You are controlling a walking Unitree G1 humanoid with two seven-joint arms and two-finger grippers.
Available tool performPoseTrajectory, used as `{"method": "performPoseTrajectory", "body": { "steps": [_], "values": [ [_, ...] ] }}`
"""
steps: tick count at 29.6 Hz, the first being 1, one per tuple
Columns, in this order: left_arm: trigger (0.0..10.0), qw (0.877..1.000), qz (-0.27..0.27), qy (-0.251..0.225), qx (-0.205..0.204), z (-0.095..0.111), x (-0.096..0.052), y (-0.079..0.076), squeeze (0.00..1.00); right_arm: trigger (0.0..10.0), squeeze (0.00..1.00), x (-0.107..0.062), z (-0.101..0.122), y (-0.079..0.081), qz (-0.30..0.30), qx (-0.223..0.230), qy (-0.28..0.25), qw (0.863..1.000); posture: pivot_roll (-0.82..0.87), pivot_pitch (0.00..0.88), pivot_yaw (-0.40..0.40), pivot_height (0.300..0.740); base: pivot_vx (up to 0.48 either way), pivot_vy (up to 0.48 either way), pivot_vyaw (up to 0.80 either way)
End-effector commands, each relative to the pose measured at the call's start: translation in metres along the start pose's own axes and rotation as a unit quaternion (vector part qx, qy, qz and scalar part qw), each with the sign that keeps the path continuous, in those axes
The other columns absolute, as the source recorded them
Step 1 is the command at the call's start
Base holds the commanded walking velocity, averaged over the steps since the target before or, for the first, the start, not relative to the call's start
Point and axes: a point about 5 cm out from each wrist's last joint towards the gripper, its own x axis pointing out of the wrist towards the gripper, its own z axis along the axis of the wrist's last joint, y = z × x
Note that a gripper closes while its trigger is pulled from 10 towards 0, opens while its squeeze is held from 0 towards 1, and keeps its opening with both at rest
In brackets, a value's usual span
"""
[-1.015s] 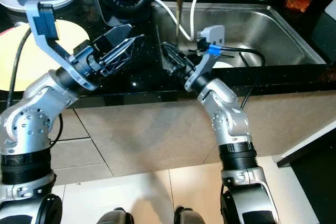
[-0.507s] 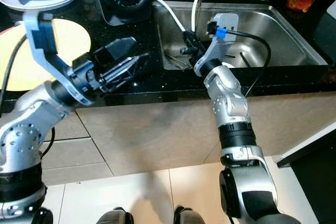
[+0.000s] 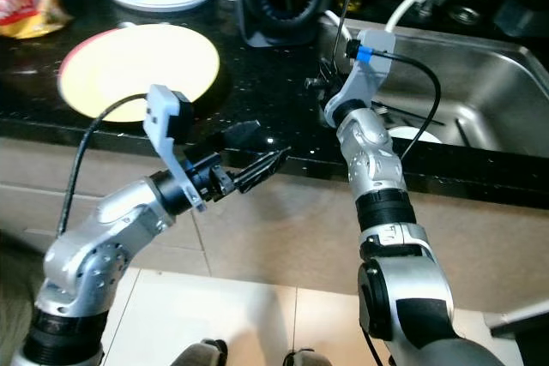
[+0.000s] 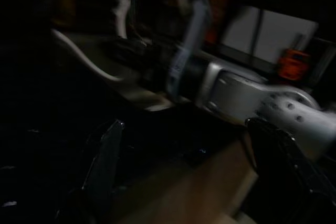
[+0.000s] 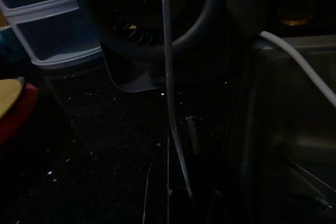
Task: Kitchen organization
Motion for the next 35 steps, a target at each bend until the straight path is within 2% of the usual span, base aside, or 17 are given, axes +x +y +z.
{"method": "performPoseTrajectory", "body": {
  "steps": [1,8,14,20,28,35],
  "values": [
    [10.0,1.000,0.005,-0.003,0.002,-0.004,0.001,0.001,0.00,10.0,0.00,0.000,0.003,-0.011,-0.032,-0.004,-0.006,0.999,0.21,0.099,-0.100,0.740,0.000,0.000,0.00],
    [10.0,1.000,-0.001,-0.020,-0.017,0.000,-0.005,0.003,0.00,10.0,0.00,0.000,-0.001,-0.016,-0.070,-0.042,0.003,0.997,0.21,0.104,-0.097,0.740,0.000,0.000,0.00],
    [10.0,0.999,0.020,-0.038,-0.016,0.004,-0.009,0.010,0.00,10.0,0.00,-0.002,-0.006,-0.020,-0.090,-0.039,0.008,0.995,0.21,0.110,-0.097,0.740,0.000,0.000,0.00],
    [10.0,0.999,0.020,-0.049,-0.012,0.009,-0.008,0.012,0.00,10.0,0.00,-0.007,-0.004,-0.029,-0.098,-0.031,-0.006,0.995,0.20,0.112,-0.093,0.740,0.276,0.000,0.00],
    [10.0,0.998,-0.010,-0.064,-0.006,0.017,-0.003,0.003,0.00,10.0,0.00,-0.009,-0.001,-0.035,-0.103,-0.027,-0.014,0.994,0.20,0.110,-0.094,0.740,0.281,0.000,0.00],
    [10.0,0.994,-0.057,-0.094,0.009,0.037,0.001,-0.012,0.00,10.0,0.00,-0.010,0.004,-0.041,-0.111,-0.024,-0.027,0.993,0.20,0.109,-0.094,0.740,0.286,0.000,0.00]
  ]
}}
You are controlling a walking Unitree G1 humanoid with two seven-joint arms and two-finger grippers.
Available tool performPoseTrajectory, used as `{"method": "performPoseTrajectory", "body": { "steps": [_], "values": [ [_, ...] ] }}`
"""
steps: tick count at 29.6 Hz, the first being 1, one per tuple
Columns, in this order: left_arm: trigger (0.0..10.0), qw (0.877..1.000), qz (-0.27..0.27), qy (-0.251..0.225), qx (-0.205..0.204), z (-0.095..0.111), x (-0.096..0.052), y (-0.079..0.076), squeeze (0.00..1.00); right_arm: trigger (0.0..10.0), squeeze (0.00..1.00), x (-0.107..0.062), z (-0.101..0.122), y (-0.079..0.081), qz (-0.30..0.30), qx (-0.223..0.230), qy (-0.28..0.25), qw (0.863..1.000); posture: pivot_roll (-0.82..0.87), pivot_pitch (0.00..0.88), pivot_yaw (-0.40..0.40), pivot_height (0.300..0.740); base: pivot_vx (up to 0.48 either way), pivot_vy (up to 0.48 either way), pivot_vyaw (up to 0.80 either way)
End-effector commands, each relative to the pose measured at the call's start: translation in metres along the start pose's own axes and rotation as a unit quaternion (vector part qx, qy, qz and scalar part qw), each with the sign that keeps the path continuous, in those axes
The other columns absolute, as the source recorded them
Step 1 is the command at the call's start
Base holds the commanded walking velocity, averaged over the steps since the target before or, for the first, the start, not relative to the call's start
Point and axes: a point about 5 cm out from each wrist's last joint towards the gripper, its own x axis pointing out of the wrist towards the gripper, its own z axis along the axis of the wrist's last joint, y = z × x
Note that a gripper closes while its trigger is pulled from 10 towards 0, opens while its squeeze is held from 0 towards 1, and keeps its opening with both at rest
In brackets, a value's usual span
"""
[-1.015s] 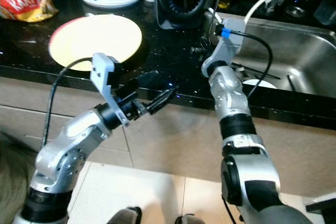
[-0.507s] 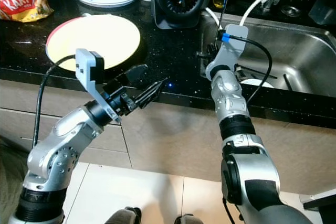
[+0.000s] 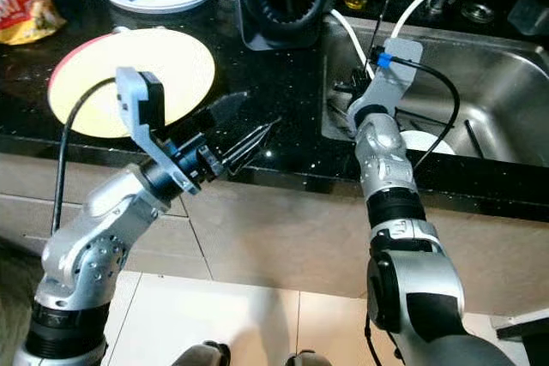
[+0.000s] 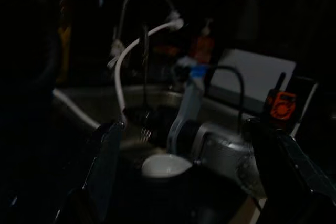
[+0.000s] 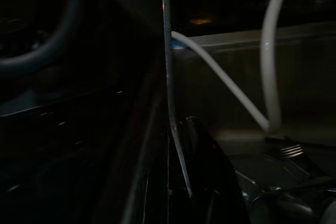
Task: Kitchen organization
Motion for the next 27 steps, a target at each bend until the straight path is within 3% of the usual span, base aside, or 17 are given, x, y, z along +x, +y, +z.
{"method": "performPoseTrajectory", "body": {
  "steps": [1,21,27],
  "values": [
    [10.0,1.000,-0.022,-0.006,-0.002,0.004,0.003,-0.008,0.00,10.0,0.00,-0.002,0.003,-0.008,-0.009,0.002,-0.012,1.000,0.19,0.108,-0.094,0.740,0.296,0.000,0.00],
    [10.0,0.999,-0.036,-0.017,0.007,0.012,0.005,-0.011,0.00,10.0,0.00,-0.002,0.008,-0.010,-0.005,0.014,-0.028,0.999,0.19,0.106,-0.094,0.740,0.354,0.000,0.00],
    [10.0,0.999,-0.036,-0.015,0.008,0.012,0.006,-0.012,0.00,10.0,0.00,-0.002,0.016,-0.003,0.026,0.052,-0.053,0.997,0.19,0.109,-0.091,0.740,0.461,0.000,0.00]
  ]
}}
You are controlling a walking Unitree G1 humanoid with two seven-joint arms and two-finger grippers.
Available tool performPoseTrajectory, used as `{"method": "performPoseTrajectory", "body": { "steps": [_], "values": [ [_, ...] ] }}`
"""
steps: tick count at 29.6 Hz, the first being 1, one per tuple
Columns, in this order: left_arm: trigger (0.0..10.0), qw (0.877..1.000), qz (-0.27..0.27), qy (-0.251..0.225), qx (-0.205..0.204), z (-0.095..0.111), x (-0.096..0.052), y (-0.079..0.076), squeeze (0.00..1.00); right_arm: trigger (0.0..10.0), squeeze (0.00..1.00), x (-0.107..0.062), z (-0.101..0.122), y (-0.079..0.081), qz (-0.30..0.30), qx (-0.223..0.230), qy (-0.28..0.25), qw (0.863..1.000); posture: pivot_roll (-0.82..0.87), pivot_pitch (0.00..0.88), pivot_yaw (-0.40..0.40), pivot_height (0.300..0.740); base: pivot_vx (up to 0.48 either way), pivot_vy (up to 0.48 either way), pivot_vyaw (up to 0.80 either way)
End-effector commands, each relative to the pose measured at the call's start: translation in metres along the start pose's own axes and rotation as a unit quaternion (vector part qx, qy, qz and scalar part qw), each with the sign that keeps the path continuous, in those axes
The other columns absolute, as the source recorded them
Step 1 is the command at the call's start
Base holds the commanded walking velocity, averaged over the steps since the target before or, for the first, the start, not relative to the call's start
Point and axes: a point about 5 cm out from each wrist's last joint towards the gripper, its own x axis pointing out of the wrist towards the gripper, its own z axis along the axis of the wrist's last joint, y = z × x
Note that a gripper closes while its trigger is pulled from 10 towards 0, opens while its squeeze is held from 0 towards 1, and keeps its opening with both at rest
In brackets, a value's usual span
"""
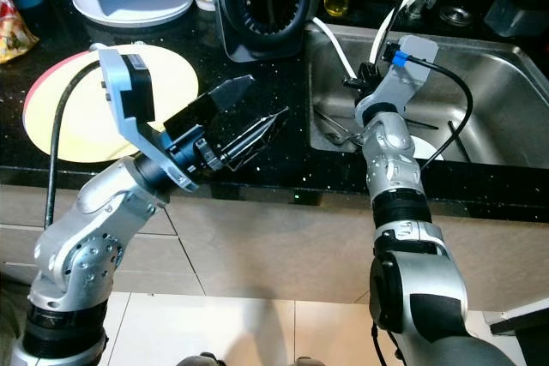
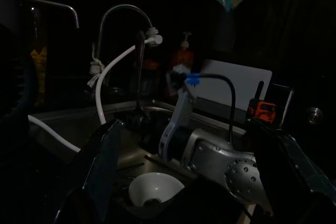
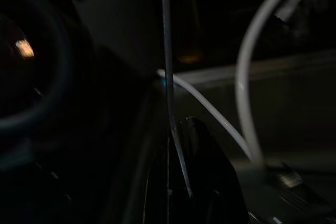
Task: Kitchen organization
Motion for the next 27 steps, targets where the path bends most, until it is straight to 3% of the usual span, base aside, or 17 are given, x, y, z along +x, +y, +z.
{"method": "performPoseTrajectory", "body": {
  "steps": [1,16,27],
  "values": [
    [10.0,1.000,-0.017,-0.001,0.005,0.003,0.003,-0.006,0.00,10.0,0.00,-0.002,0.003,-0.002,0.004,0.019,-0.014,1.000,0.19,0.111,-0.089,0.740,0.450,0.000,0.00],
    [10.0,1.000,-0.004,0.020,0.016,-0.003,0.004,-0.004,0.00,10.0,0.00,-0.005,0.004,0.005,0.033,0.032,-0.021,0.999,0.19,0.108,-0.093,0.740,0.053,0.000,0.00],
    [10.0,0.999,0.019,0.037,0.033,-0.010,0.003,0.000,0.00,10.0,0.00,-0.006,0.004,-0.001,0.028,-0.042,-0.004,0.999,0.18,0.115,-0.095,0.740,0.000,-0.253,0.00]
  ]
}}
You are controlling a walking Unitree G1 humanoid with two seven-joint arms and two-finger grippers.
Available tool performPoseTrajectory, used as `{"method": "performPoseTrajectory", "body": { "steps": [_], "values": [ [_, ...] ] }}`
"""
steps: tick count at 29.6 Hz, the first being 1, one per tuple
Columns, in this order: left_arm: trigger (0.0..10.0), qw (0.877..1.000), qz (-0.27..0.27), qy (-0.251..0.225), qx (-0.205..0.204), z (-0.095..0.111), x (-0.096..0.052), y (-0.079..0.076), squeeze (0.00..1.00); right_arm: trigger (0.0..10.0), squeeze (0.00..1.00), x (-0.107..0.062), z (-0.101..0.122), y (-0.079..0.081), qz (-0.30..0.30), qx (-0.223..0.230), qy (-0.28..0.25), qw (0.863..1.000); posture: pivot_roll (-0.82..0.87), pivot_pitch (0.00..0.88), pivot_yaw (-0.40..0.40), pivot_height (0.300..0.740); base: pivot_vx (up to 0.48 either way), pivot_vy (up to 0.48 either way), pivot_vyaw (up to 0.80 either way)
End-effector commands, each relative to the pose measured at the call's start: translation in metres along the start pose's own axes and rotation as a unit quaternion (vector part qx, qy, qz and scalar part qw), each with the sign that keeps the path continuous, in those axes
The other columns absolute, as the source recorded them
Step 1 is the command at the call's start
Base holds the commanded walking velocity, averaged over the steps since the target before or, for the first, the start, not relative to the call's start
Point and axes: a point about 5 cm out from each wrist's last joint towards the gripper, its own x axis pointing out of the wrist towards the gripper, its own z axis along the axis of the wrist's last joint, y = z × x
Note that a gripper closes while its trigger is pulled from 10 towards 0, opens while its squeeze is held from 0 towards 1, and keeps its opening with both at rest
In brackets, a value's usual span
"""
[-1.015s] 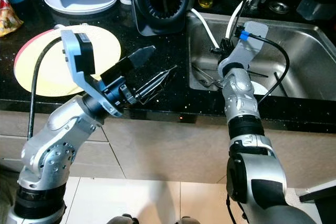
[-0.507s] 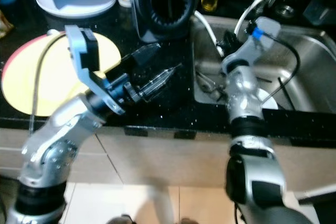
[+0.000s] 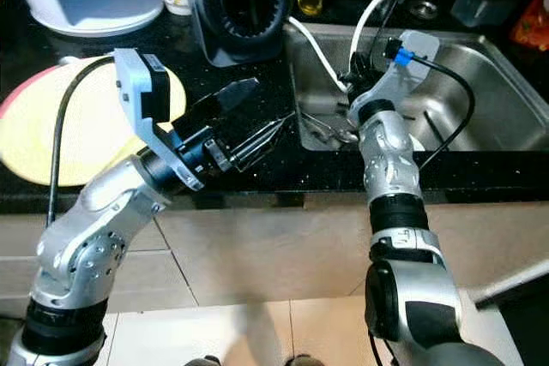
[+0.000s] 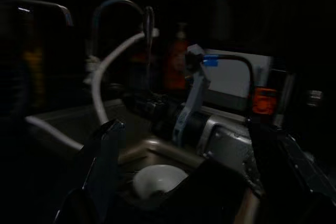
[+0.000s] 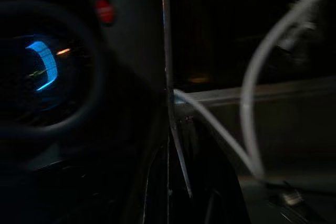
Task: Kitchen organization
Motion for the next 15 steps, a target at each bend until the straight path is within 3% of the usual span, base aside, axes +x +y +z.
{"method": "performPoseTrajectory", "body": {
  "steps": [1,4,9,15],
  "values": [
    [10.0,1.000,0.006,0.009,0.000,-0.006,0.000,-0.001,0.00,10.0,0.00,-0.002,0.000,-0.005,-0.007,-0.025,0.009,1.000,0.18,0.115,-0.095,0.740,0.000,0.000,0.00],
    [10.0,1.000,0.010,0.009,0.001,-0.007,0.000,-0.001,0.00,10.0,0.00,-0.002,0.000,-0.006,-0.006,-0.034,0.012,0.999,0.18,0.116,-0.095,0.740,0.000,0.000,0.00],
    [10.0,0.999,0.035,0.022,-0.001,-0.017,-0.010,-0.001,0.00,10.0,0.00,0.003,-0.001,-0.004,-0.004,-0.166,0.046,0.985,0.18,0.140,-0.107,0.740,0.000,0.000,0.00],
    [10.0,0.998,0.053,0.033,-0.005,-0.025,-0.017,-0.003,0.00,10.0,0.00,0.011,0.003,0.004,0.008,-0.202,0.049,0.978,0.19,0.155,-0.121,0.740,0.000,0.000,0.00]
  ]
}}
